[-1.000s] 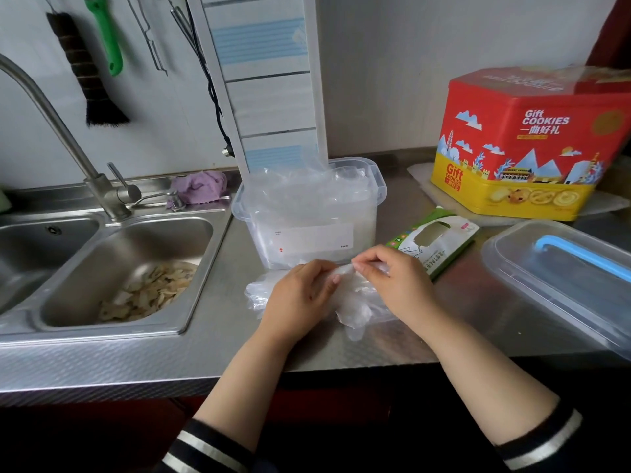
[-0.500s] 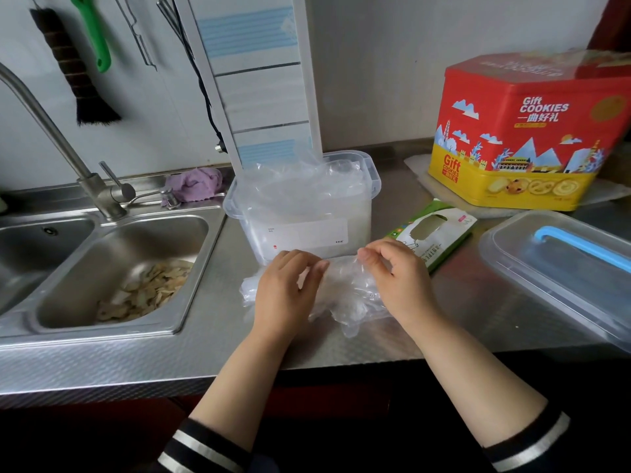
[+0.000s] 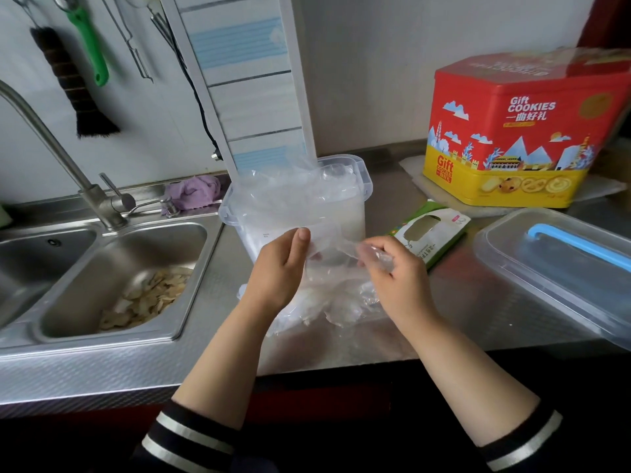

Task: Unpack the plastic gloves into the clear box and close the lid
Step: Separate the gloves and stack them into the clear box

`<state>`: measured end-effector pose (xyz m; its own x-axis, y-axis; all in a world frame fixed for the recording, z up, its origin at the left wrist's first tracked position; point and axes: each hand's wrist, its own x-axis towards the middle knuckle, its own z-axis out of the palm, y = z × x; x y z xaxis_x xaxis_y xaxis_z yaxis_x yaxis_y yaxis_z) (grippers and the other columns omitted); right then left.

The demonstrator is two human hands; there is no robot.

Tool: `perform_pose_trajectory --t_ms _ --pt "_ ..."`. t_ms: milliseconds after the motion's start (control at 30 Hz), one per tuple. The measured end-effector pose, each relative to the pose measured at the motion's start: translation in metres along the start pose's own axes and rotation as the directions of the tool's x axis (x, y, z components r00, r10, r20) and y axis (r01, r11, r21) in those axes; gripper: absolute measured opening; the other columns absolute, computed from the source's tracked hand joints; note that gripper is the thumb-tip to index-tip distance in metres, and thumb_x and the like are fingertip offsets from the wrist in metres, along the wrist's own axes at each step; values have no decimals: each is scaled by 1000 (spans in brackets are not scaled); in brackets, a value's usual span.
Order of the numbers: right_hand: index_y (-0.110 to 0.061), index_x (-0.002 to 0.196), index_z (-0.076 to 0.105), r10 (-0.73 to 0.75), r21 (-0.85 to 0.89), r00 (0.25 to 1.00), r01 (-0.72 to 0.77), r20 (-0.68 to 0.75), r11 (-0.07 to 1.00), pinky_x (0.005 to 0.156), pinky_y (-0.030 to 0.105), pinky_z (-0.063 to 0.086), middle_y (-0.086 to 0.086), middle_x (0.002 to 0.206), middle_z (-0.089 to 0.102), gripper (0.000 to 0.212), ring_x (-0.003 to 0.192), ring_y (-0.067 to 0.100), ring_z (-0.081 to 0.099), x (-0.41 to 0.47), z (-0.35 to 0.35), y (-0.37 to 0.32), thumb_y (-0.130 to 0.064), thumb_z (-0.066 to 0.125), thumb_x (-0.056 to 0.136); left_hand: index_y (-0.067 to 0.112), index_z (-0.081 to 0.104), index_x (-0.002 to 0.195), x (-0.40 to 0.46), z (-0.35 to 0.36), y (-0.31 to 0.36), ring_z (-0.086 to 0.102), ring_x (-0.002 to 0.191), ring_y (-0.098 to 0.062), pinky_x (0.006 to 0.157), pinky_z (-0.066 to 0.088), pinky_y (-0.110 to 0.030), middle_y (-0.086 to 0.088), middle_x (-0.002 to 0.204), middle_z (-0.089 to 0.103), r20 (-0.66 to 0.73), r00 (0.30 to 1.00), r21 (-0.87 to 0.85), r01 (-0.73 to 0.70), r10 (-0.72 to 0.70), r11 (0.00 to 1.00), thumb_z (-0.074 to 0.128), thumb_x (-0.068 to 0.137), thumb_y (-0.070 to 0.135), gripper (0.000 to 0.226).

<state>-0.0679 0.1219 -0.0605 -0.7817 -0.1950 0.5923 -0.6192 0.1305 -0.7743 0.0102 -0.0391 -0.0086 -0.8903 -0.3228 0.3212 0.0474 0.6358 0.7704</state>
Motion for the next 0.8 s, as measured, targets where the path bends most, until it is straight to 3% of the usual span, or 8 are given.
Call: perform_pose_trajectory --t_ms 100,200,334,400,467,601,734,801 --pt "-37 86 64 108 115 992 -115 69 987 70 33 51 -13 70 67 14 70 14 64 5 -3 -7 -25 57 89 24 49 96 -1 -1 0 63 89 -16 82 50 -38 6 92 62 98 995 -128 25 -12 991 54 68 78 61" --pt "-38 90 61 141 138 981 -159 131 977 73 44 55 -9 65 67 25 64 14 65 19 -7 -23 -13 59 92 38 43 114 -1 -1 6 59 74 -11 75 51 -31 12 91 61 -7 1000 -83 3 -3 997 77 67 52 59" --pt "-36 118 50 101 23 949 -113 300 993 67 35 54 -5 70 69 36 57 12 61 43 -12 -45 -22 65 89 28 58 91 12 -16 14 61 64 -12 65 47 -27 12 74 66 -222 974 -33 -47 39 998 69 86 20 15" --pt "-29 105 58 14 -60 950 5 311 998 66 32 53 -8 69 67 16 58 6 59 58 -12 -55 -33 62 90 22 62 84 22 -28 19 61 61 0 62 44 -16 8 64 65 -185 982 -44 -53 45 998 65 90 19 8" --pt "-19 87 61 -22 -99 963 50 268 994 66 28 51 -10 66 65 21 61 6 59 75 -8 -66 -39 57 93 21 63 83 34 -42 24 56 63 8 60 38 -8 8 63 65 -161 984 54 -73 81 996 63 92 28 11" --pt "-20 77 60 58 -229 982 -16 179 973 57 28 35 -8 69 58 29 68 16 52 115 4 -82 -41 53 95 31 60 89 71 -69 22 56 70 0 64 40 -19 10 70 64 -209 974 184 -53 91 982 69 85 37 11" --pt "-16 64 49 153 -477 963 -30 220 878 68 32 33 3 76 55 40 83 31 54 153 26 -72 -41 47 95 29 60 96 116 -86 9 62 72 -12 65 46 -30 10 75 66 -264 962 234 -3 67 972 66 86 38 15" --pt "-17 72 57 190 -601 957 -19 221 799 81 38 36 8 93 61 36 98 35 55 165 39 -62 -43 46 95 28 59 98 132 -90 -4 62 81 -18 69 46 -32 10 80 67 -272 962 303 53 33 951 63 87 38 15"
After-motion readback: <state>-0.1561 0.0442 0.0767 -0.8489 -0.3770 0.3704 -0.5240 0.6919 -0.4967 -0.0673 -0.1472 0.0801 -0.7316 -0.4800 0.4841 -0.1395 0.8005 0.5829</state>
